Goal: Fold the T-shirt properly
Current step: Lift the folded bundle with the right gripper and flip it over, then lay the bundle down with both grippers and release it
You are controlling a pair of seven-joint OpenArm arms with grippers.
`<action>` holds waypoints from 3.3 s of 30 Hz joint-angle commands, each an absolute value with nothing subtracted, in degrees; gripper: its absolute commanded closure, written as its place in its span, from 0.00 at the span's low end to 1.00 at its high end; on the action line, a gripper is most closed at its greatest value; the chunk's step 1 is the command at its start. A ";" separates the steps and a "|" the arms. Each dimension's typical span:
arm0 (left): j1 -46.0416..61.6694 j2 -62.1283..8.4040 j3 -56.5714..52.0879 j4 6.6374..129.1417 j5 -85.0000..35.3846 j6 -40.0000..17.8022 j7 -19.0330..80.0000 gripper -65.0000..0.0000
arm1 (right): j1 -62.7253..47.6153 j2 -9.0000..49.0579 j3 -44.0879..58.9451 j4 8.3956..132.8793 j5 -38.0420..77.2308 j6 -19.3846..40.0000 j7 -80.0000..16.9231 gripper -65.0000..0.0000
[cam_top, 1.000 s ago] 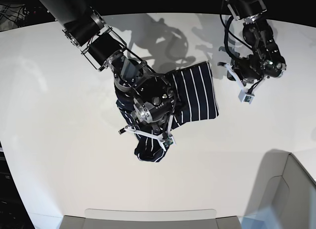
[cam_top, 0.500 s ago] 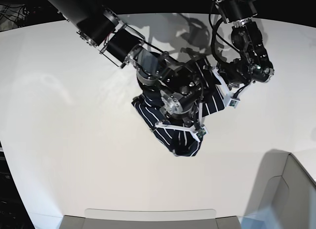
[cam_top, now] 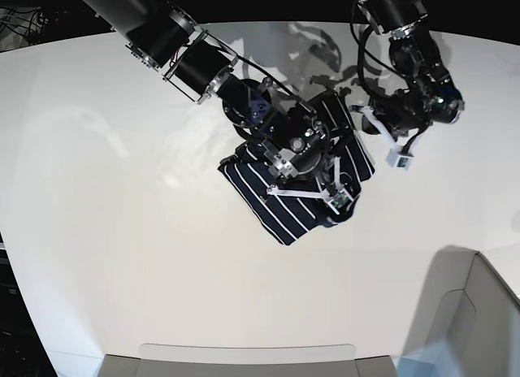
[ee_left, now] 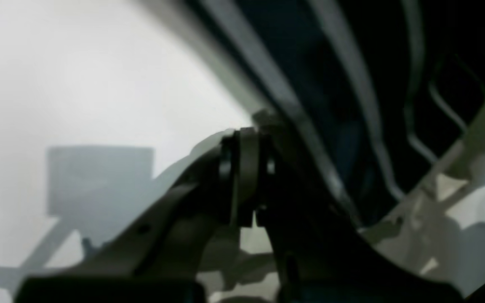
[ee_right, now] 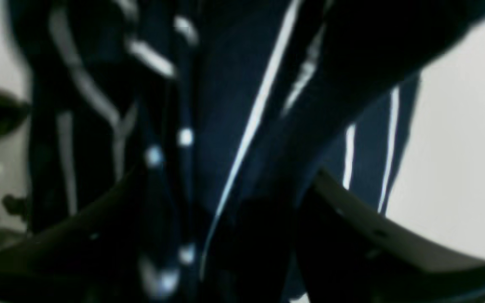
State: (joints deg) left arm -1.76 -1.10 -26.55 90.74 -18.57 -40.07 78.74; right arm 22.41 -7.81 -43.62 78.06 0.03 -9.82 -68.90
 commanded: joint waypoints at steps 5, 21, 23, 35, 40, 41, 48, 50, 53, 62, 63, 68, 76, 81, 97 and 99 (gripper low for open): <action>-1.80 -1.45 -28.88 91.21 -16.92 -40.00 80.00 0.98 | 24.13 -8.92 -43.38 79.25 3.03 -6.81 -67.82 0.67; 0.57 -4.79 -34.68 91.30 -16.75 -40.00 80.00 0.98 | 24.22 -9.00 -48.48 80.40 14.37 -2.07 -53.85 0.67; 0.75 -5.49 -35.03 91.30 -16.75 -40.00 80.00 0.98 | 24.22 -9.00 -48.48 79.69 15.08 -2.07 -52.35 0.67; 1.19 -9.36 -35.30 94.99 -16.75 -40.00 80.00 0.98 | 24.66 -7.60 -37.41 91.38 14.90 -2.07 -49.71 0.80; 1.10 -8.04 -30.90 110.02 -17.01 -40.00 80.00 0.98 | 27.82 -4.18 -21.93 90.68 14.90 -1.71 -57.89 1.00; 1.19 -8.13 -28.09 112.40 -17.01 -40.00 80.00 1.00 | 28.53 -2.68 -20.44 89.63 14.90 -1.71 -59.47 1.00; 2.33 -9.45 -2.95 113.10 -16.57 -40.00 80.00 1.00 | 30.99 7.87 -19.21 81.19 15.25 -1.63 -61.49 1.00; 2.33 -10.59 3.30 112.92 -16.57 -40.00 80.00 1.00 | 31.25 8.66 -19.30 77.93 15.25 -1.54 -61.41 1.00; 2.24 -12.70 10.95 111.52 -16.48 -40.00 80.00 1.00 | 31.34 8.48 -19.30 72.92 14.99 2.95 -61.32 1.00; -3.03 -13.32 13.41 94.55 -7.25 -40.00 80.00 1.00 | 27.65 7.34 -30.55 70.02 14.99 9.71 -61.32 1.00; -3.47 -13.32 10.77 94.37 -4.88 -40.00 80.00 1.00 | 26.77 7.43 -32.92 71.60 15.25 9.80 -61.41 1.00; -11.30 -10.42 -7.87 94.55 3.65 -40.00 79.25 1.00 | 19.65 7.43 -41.45 86.02 15.25 9.89 -65.63 1.00; -15.43 -8.48 -12.35 97.10 4.53 -40.00 80.00 1.00 | 12.00 10.33 -37.32 104.13 14.90 9.36 -70.73 1.00; -15.60 -0.75 -11.74 102.46 4.53 -40.00 80.00 1.00 | 7.34 11.21 -19.65 109.05 14.90 9.36 -70.73 1.00; -3.03 -0.22 16.84 103.34 4.70 -40.00 80.00 1.00 | 4.70 19.56 2.95 105.01 14.90 9.71 -70.64 1.00; -3.12 -0.84 14.99 100.00 4.88 -40.00 79.87 1.00 | 4.00 19.47 2.68 105.01 15.08 9.71 -70.55 1.00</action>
State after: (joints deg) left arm -2.33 -0.80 15.40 99.02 4.34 -40.23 79.50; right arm 3.07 19.03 2.44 104.07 14.85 9.54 -71.57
